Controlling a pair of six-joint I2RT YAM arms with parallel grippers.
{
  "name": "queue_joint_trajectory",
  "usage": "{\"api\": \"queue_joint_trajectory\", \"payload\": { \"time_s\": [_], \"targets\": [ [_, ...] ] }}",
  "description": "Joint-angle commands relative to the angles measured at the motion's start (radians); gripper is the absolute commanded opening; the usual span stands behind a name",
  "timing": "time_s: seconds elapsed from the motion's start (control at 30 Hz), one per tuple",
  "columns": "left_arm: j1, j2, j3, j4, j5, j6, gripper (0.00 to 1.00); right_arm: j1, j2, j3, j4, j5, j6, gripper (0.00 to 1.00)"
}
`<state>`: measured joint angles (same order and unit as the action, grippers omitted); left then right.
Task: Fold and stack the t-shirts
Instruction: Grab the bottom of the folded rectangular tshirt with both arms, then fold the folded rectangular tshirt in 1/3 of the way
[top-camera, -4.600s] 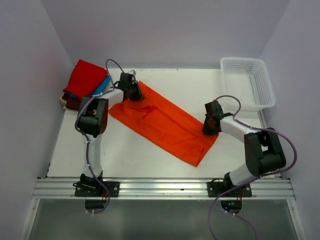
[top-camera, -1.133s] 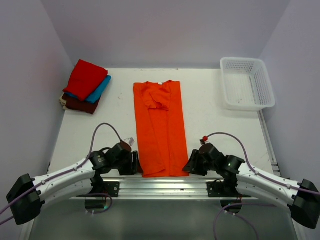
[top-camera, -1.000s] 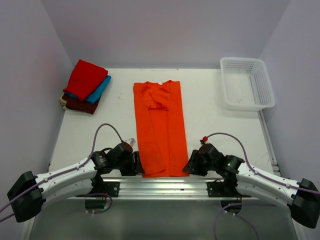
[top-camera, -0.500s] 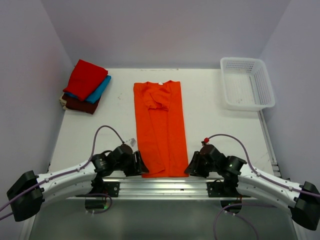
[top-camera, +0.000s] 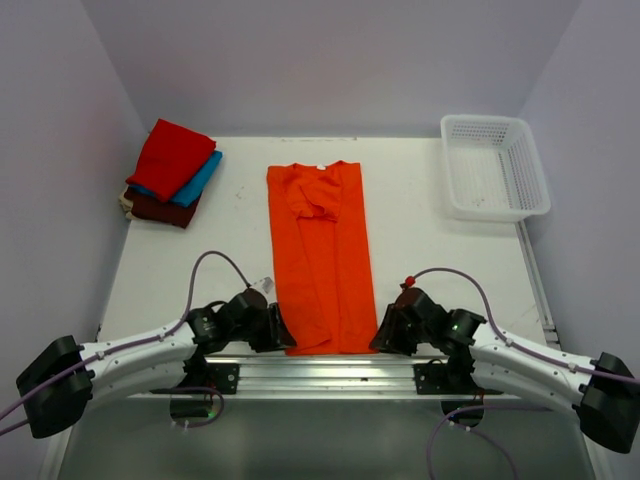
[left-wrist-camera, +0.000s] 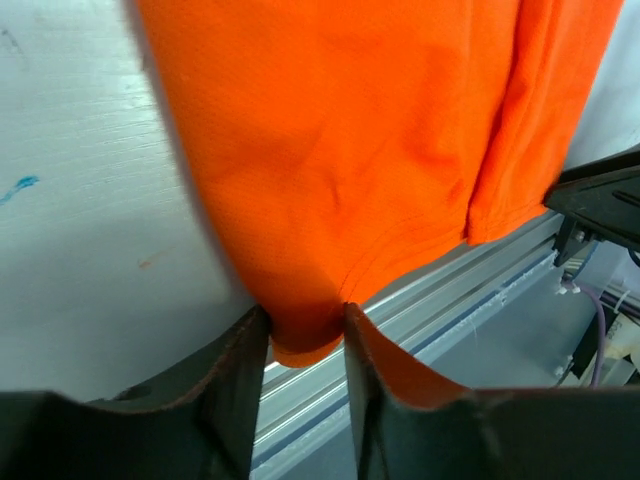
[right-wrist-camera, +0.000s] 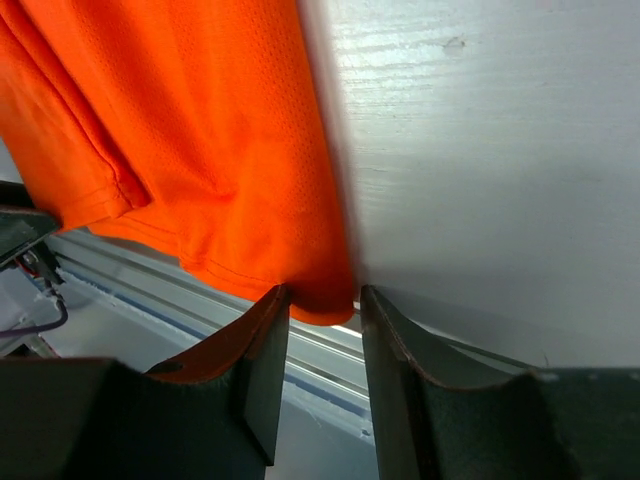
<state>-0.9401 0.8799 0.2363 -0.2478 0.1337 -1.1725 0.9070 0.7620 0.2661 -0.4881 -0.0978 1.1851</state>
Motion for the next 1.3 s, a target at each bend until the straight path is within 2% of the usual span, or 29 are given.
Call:
{"api": "queue_joint_trajectory", "payload": {
  "time_s": [0.0,0.07,0.13,0.17,0.2,0.3,0.37,0.63,0.9,1.1,1.27],
  "targets": [
    [-0.009,0.036,-0.052,-0.099,-0.062,0.014,0.39,-0.002,0.033,-0.002,0.072,-0.006,-0.004,0.38],
    [-0.009,0.028,-0.049,-0.107,-0.062,0.016,0.24,-0.002,0.042,-0.007,0.083,-0.005,-0.002,0.36],
    [-0.009,0.022,-0.048,-0.114,-0.062,0.013,0.18,-0.002,0.045,-0.010,0.100,-0.003,0.001,0.33],
    [-0.009,0.021,-0.049,-0.116,-0.060,0.014,0.10,-0.002,0.046,-0.013,0.106,-0.002,0.002,0.31],
    [-0.009,0.022,-0.049,-0.113,-0.059,0.014,0.08,-0.002,0.054,-0.016,0.120,-0.003,0.005,0.29],
    [-0.011,0.028,-0.051,-0.107,-0.054,0.013,0.01,-0.002,0.068,-0.028,0.149,-0.017,0.010,0.09],
    [-0.012,0.028,-0.051,-0.107,-0.051,0.014,0.00,-0.002,0.069,-0.030,0.149,-0.023,0.004,0.00],
    [-0.019,-0.056,-0.054,-0.053,-0.040,0.027,0.00,-0.002,0.007,-0.002,0.108,-0.017,-0.021,0.00],
    [-0.020,-0.240,-0.012,-0.081,-0.118,0.017,0.00,-0.002,-0.053,0.084,0.033,0.039,-0.096,0.00],
    [-0.020,-0.254,-0.018,-0.064,-0.167,0.033,0.00,-0.002,-0.018,0.123,0.036,0.053,-0.133,0.00],
    [-0.020,-0.303,0.008,-0.080,-0.250,0.063,0.00,-0.002,-0.017,0.166,0.019,0.125,-0.176,0.00]
  ]
}}
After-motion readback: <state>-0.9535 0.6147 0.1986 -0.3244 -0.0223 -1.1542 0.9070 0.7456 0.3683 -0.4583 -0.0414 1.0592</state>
